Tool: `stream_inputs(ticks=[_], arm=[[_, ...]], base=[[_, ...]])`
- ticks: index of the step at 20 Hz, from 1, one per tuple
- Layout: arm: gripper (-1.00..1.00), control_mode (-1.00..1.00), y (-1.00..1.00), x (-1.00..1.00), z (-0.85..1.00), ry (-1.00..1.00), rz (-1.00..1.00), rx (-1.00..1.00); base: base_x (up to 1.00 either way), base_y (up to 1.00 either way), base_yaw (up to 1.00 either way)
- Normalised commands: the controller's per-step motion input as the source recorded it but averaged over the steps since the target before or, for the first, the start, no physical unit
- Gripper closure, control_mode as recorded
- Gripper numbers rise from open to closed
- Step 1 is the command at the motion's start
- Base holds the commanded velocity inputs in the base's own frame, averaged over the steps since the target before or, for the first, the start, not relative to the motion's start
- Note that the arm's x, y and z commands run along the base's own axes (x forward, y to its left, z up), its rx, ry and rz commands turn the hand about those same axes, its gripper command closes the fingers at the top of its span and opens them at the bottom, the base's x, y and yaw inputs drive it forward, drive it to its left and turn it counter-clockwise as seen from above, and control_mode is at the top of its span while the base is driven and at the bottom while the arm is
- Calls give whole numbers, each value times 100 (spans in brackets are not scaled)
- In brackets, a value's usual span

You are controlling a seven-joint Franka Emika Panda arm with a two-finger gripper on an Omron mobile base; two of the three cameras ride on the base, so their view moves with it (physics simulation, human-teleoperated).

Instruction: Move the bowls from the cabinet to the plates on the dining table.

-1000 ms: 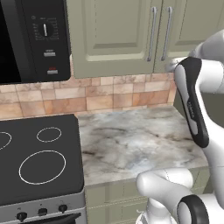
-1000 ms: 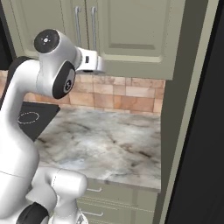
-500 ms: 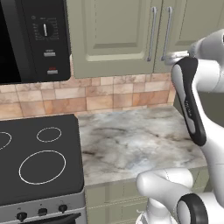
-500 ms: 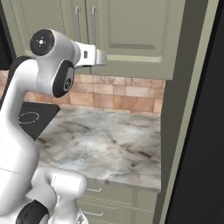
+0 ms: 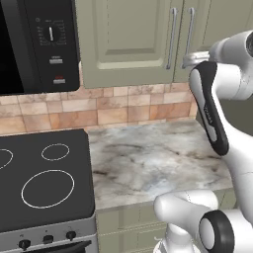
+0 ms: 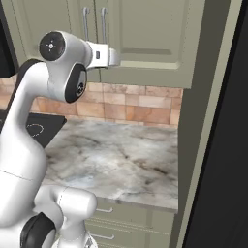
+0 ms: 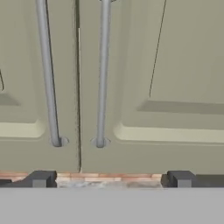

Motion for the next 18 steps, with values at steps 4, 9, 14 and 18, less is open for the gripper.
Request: stream_inputs(ticks=[4, 9, 14, 18], arm=[[-100, -100, -1, 26, 10, -5, -2, 0], [-100, -100, 0, 31, 6, -2, -3, 0], [-100, -100, 0, 38, 0, 0, -2, 0], [-100, -100, 0, 37, 0, 0, -1, 0]], base=[[0, 0, 0], [0, 0, 0], [0, 0, 0], [0, 0, 0]])
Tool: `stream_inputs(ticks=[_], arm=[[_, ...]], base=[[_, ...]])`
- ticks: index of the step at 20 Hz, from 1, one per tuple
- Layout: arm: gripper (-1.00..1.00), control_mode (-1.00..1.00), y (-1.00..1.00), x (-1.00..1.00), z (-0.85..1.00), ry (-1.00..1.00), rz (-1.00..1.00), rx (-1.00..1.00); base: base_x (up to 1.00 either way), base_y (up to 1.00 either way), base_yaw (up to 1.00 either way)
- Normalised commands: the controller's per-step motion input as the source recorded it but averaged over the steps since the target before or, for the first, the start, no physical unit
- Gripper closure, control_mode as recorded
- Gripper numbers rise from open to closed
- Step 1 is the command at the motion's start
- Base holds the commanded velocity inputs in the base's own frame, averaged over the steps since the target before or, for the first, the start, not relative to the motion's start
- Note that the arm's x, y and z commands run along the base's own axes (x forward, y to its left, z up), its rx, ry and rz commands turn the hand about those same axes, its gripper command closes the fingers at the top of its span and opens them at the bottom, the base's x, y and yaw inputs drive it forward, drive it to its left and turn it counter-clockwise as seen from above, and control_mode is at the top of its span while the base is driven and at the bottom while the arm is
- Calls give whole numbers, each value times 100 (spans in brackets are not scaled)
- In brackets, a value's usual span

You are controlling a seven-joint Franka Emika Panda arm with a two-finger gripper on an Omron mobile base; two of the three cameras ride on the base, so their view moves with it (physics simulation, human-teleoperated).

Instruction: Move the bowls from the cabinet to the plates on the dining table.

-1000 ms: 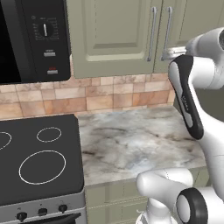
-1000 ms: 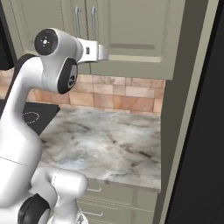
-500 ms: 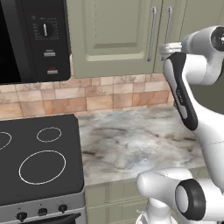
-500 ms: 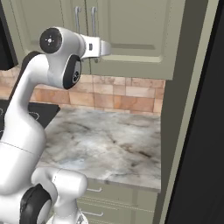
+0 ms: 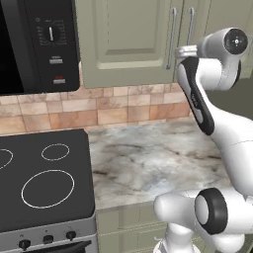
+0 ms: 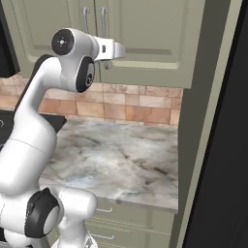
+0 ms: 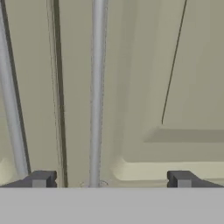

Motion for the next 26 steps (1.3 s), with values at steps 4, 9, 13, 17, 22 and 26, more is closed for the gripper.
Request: stream_inputs(ticks=[4, 9, 13, 17, 22, 26], arm=[[-100, -100, 0, 40, 0, 0, 0, 0], [-100, -100, 0, 39, 0, 0, 0, 0], [-100, -100, 0, 36, 0, 0, 0, 0], [-100, -100, -3, 37, 0, 0, 0, 0], [-100, -100, -4, 34, 0, 0, 0, 0], [100, -100, 0, 39, 0, 0, 0, 0]], base=[[0, 0, 0], [0, 0, 0], [0, 0, 0], [0, 0, 0], [0, 0, 0], [0, 0, 0]])
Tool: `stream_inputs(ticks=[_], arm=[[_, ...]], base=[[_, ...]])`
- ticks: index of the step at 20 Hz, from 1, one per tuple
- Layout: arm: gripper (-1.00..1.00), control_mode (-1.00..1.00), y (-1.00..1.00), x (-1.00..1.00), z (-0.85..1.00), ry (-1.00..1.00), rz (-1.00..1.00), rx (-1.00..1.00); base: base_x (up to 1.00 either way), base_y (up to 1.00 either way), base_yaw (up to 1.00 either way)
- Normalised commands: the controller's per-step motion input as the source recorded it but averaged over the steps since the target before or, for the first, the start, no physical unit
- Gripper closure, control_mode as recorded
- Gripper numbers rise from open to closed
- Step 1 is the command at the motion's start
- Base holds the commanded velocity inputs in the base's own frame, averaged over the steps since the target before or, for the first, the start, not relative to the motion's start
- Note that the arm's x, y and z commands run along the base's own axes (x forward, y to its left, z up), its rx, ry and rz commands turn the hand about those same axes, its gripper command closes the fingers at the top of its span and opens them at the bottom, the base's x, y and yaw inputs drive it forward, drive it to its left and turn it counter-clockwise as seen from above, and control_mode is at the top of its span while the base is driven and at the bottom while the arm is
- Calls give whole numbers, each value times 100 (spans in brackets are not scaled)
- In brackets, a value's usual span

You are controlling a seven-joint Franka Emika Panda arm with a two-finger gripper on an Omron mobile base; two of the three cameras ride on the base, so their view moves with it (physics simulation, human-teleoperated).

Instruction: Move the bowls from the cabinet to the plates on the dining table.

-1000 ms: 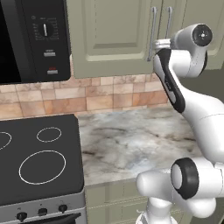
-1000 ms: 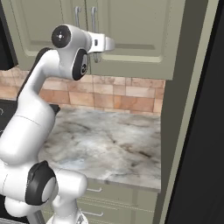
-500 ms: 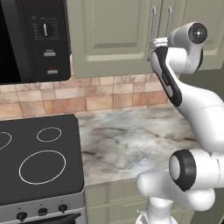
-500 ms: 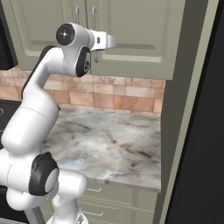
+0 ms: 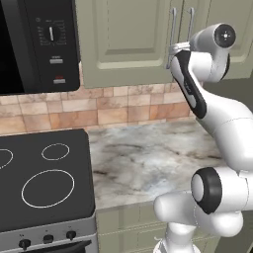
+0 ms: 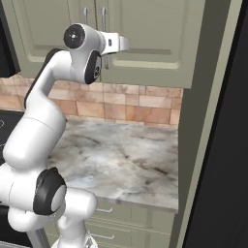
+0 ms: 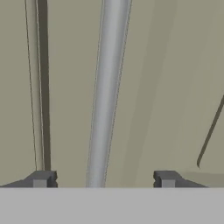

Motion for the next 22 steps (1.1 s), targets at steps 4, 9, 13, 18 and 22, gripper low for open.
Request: stream_inputs(ticks=[4, 9, 13, 18, 22], arm=[[100, -100, 0, 2, 0, 0, 0, 2], [100, -100, -3, -42, 1, -7, 0, 6], [100, -100, -16, -65, 4, -12, 0, 6], [100, -100, -24, -75, 6, -14, 0, 7], [100, -100, -32, -80, 7, -14, 0, 9]], base=[[0, 0, 0], [0, 0, 0], [0, 0, 0], [0, 0, 0], [0, 0, 0]])
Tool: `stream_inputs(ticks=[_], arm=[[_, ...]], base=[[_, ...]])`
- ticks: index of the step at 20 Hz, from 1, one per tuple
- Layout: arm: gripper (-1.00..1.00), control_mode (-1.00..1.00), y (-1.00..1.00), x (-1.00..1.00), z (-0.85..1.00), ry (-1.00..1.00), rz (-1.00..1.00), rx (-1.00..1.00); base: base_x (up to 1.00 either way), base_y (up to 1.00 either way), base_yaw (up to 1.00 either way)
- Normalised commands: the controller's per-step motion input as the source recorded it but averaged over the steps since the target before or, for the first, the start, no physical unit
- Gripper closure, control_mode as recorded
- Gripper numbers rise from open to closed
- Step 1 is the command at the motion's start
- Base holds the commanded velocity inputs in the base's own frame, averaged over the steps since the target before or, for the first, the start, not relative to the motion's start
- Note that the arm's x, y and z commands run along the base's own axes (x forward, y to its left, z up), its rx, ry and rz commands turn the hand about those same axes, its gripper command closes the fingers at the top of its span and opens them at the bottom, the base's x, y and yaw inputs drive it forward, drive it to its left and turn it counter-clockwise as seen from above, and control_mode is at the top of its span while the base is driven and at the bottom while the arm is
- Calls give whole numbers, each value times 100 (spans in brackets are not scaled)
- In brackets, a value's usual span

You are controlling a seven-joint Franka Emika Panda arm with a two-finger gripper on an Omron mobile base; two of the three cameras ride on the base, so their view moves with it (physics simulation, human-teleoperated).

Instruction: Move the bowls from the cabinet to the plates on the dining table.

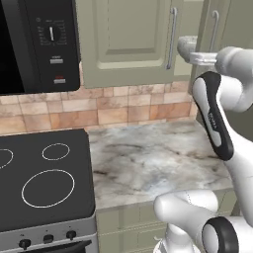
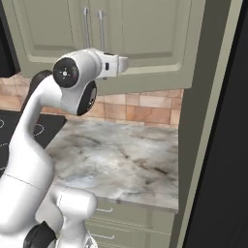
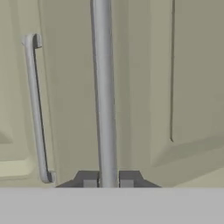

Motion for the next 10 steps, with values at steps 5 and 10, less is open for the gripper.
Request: stream_inputs(ticks=[5, 10], arm=[[100, -100, -42, -78, 16, -14, 1, 10], [100, -100, -54, -74, 21, -14, 3, 9]], base=[[0, 0, 0], [0, 0, 0]])
